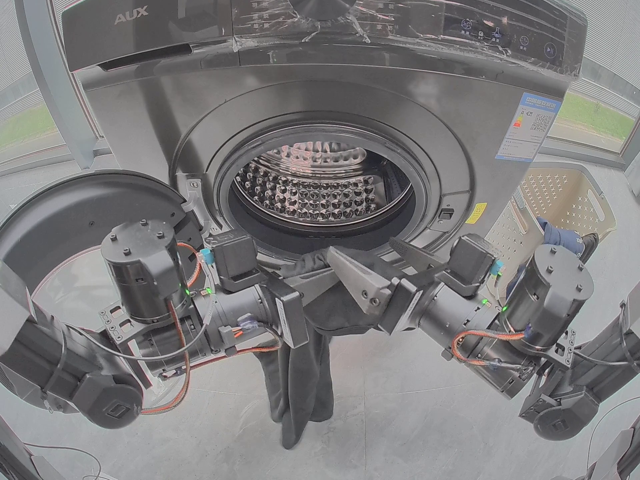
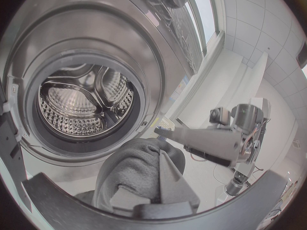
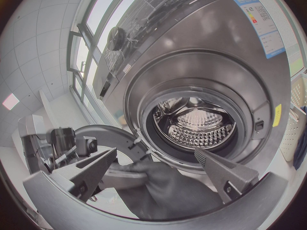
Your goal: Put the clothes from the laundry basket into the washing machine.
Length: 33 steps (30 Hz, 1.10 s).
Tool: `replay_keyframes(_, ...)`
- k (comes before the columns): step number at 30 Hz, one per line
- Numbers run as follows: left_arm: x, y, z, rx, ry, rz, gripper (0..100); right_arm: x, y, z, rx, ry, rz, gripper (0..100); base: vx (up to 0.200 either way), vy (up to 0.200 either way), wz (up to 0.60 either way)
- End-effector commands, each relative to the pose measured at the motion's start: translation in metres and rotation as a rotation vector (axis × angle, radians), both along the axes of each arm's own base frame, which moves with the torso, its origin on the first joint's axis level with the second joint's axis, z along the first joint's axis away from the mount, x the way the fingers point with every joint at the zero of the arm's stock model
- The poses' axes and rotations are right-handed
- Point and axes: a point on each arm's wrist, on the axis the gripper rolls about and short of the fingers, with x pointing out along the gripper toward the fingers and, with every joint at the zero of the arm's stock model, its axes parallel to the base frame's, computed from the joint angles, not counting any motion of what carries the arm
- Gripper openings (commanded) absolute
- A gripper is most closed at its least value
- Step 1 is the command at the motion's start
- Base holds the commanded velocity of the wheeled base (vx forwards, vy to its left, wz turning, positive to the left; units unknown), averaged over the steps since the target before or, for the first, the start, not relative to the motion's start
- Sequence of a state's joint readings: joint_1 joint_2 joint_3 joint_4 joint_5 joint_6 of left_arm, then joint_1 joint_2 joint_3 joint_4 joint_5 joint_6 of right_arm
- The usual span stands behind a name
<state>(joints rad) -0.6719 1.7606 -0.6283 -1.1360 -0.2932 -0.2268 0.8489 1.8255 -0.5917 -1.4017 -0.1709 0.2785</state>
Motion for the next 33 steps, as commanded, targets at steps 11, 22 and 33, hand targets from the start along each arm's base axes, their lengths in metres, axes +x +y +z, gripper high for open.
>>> replay_keyframes(11, -0.008, 0.013, 0.027, -0.09, -0.096, 0.07, 0, -0.019, -0.046, -0.009, -0.034, -0.002, -0.058, 100, 0.0, 0.0, 0.0)
replay_keyframes(22, -0.032, 0.036, 0.053, -0.163, -0.193, 0.073, 0, -0.028, -0.07, -0.028, -0.098, 0.071, -0.085, 100, 0.0, 0.0, 0.0)
replay_keyframes(33, -0.046, 0.045, 0.059, -0.226, -0.253, 0.061, 0, -0.011, -0.054, -0.06, -0.181, 0.151, -0.065, 100, 0.0, 0.0, 0.0)
